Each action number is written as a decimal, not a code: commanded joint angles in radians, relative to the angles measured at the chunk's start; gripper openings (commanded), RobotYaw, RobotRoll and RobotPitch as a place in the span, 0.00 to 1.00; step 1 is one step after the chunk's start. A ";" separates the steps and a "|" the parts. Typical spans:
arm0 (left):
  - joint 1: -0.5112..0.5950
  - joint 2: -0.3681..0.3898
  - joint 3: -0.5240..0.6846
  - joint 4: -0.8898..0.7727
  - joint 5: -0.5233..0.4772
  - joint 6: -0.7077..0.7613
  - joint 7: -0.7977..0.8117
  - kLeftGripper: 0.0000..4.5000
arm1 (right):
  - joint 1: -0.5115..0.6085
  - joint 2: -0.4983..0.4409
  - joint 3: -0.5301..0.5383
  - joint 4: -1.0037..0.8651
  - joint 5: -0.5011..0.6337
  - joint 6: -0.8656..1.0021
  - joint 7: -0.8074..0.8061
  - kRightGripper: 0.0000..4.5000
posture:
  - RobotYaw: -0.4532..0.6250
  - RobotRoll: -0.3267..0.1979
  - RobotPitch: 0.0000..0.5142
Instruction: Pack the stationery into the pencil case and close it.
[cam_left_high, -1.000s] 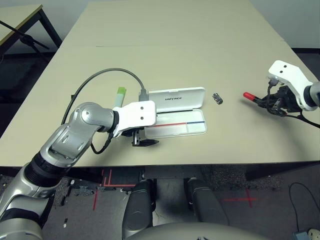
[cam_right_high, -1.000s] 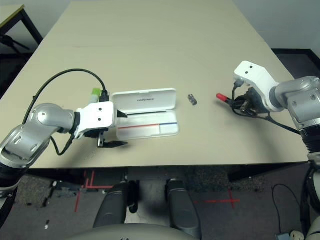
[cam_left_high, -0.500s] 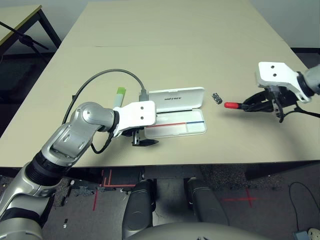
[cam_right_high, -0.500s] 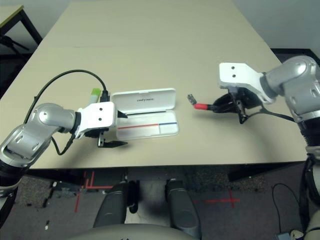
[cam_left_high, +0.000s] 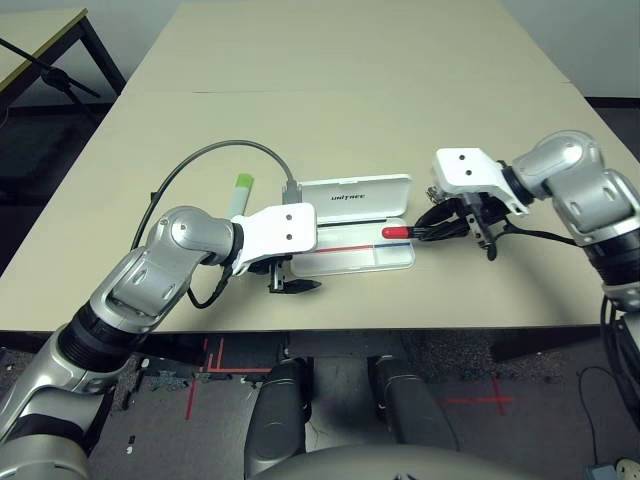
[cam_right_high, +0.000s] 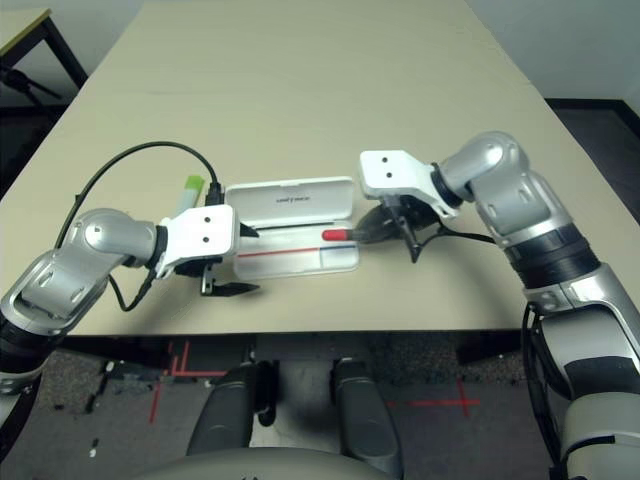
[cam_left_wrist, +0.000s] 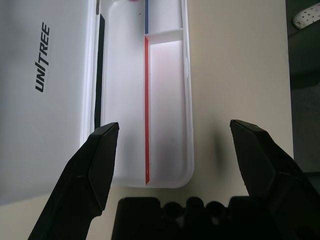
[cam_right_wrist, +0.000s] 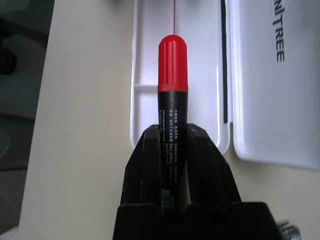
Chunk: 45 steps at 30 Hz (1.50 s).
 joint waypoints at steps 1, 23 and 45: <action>0.002 0.005 -0.001 -0.020 0.007 0.015 0.013 1.00 | -0.020 0.037 0.029 0.015 -0.023 -0.001 -0.029 0.10 | 0.52 0.62 0.23; 0.022 0.009 -0.001 -0.070 -0.009 0.070 0.057 1.00 | -0.031 0.228 0.089 0.124 -0.116 -0.088 -0.177 0.10 | 0.55 0.62 0.28; 0.069 0.027 0.029 -0.089 -0.021 0.079 0.067 1.00 | 0.181 -0.011 -0.291 -0.209 0.372 0.252 -0.043 1.00 | 0.56 0.62 0.28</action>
